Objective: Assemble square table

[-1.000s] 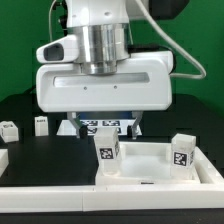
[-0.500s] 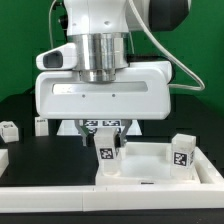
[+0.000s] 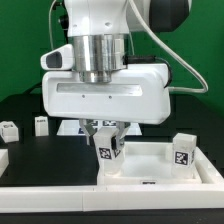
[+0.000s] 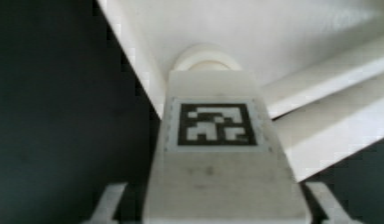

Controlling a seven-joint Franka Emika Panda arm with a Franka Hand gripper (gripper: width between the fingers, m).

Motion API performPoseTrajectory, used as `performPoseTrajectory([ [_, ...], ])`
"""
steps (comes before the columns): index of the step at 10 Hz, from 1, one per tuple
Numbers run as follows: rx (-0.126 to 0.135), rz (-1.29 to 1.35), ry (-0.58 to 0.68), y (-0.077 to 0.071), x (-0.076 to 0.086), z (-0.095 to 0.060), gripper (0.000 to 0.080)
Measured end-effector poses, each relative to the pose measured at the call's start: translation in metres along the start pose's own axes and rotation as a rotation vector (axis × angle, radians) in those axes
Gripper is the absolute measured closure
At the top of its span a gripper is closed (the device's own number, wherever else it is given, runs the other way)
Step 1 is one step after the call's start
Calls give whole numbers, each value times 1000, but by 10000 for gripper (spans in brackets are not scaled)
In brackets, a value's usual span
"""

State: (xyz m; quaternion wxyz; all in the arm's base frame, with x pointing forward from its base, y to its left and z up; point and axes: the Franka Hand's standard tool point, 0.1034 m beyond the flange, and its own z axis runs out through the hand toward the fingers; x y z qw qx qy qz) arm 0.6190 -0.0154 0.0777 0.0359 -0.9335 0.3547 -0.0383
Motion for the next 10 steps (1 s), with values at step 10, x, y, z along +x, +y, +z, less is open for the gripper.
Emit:
performPoseTrajectory([
  [10,49,966,2,-22,-16,2,509],
])
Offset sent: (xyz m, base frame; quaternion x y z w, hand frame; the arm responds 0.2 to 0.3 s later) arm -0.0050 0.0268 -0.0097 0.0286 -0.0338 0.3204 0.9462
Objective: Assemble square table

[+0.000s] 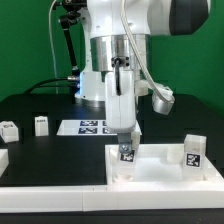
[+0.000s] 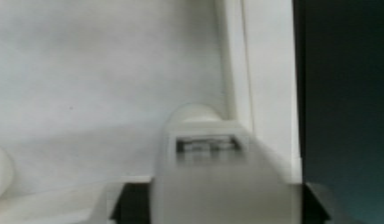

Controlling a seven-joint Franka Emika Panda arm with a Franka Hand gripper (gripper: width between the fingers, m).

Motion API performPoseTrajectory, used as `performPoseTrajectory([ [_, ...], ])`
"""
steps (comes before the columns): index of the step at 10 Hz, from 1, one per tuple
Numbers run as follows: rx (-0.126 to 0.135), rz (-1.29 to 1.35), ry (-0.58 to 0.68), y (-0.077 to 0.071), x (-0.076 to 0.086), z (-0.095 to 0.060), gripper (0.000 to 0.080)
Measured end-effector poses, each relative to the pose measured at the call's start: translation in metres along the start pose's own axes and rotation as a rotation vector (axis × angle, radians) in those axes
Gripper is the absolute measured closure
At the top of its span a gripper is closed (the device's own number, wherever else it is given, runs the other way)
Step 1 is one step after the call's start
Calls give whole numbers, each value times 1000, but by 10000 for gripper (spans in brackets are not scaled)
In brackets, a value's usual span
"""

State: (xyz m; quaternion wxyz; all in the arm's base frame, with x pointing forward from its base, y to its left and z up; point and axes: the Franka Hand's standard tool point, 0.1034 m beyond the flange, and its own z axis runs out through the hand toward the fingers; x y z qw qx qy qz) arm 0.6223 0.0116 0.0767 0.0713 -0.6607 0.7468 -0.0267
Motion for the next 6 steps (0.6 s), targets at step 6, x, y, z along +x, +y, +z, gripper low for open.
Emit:
performPoseTrajectory([
  [6,-55,-687,39,-4,-7,2,151],
])
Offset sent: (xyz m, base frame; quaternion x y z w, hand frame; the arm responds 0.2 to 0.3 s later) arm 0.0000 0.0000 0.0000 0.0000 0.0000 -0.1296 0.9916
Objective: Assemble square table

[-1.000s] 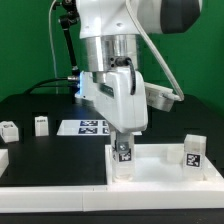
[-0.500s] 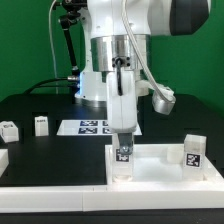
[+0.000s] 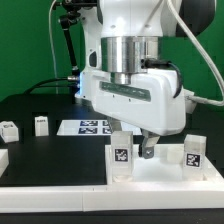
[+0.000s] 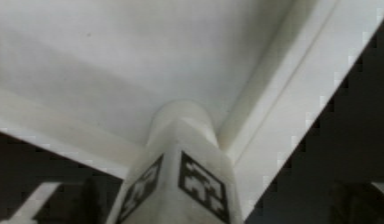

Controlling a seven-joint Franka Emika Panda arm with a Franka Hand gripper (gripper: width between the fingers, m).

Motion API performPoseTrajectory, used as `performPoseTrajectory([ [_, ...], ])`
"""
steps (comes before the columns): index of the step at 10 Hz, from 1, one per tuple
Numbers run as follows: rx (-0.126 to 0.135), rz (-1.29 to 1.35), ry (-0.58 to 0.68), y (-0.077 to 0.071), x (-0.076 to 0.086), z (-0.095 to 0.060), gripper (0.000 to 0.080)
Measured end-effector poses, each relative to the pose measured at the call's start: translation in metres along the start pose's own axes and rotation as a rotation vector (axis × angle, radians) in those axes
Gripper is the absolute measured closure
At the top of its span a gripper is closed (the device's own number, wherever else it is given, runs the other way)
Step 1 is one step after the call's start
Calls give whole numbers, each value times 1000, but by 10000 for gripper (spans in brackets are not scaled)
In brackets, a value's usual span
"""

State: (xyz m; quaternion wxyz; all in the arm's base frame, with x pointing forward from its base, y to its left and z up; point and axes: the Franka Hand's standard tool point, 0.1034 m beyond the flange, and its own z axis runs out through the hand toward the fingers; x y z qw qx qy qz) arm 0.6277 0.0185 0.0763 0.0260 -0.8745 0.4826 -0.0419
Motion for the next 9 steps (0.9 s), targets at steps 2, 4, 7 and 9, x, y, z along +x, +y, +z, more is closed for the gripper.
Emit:
performPoseTrajectory([
  [2,-2,-156,1,0,0,0,150],
  [4,11,-432,46,-1,2,2,150],
  [7,15,-383,41,0,1,3,394],
  [9,6,-216,30,6,3,5,505],
])
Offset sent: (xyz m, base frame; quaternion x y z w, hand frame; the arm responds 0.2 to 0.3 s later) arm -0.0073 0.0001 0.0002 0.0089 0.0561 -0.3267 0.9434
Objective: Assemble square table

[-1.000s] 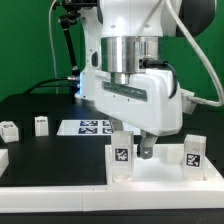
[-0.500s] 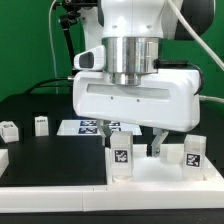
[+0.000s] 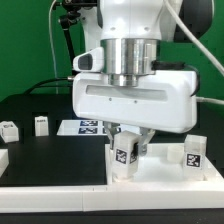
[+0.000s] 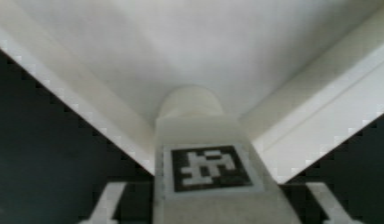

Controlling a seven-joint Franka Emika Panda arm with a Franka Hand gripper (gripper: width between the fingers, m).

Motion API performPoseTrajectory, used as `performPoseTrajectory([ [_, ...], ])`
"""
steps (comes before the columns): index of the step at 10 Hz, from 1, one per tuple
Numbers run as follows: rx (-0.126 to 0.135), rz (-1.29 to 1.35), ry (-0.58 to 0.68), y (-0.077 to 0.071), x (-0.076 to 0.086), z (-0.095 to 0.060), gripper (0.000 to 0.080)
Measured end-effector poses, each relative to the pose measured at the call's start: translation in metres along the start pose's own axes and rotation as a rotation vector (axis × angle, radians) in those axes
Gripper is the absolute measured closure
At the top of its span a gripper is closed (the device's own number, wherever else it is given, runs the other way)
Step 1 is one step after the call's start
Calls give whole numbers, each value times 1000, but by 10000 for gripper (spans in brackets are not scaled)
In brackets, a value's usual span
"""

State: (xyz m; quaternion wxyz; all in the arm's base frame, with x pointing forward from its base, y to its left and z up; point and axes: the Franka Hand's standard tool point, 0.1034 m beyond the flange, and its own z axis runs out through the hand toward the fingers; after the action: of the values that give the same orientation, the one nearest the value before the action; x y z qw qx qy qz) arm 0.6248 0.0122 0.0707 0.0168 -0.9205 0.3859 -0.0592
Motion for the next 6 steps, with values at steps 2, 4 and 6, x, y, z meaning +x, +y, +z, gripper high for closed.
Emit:
performPoseTrajectory([
  [2,1,119,-1,0,0,0,505],
  [4,14,455,-78,5,2,2,506],
  [6,33,724,-158,4,7,3,506],
])
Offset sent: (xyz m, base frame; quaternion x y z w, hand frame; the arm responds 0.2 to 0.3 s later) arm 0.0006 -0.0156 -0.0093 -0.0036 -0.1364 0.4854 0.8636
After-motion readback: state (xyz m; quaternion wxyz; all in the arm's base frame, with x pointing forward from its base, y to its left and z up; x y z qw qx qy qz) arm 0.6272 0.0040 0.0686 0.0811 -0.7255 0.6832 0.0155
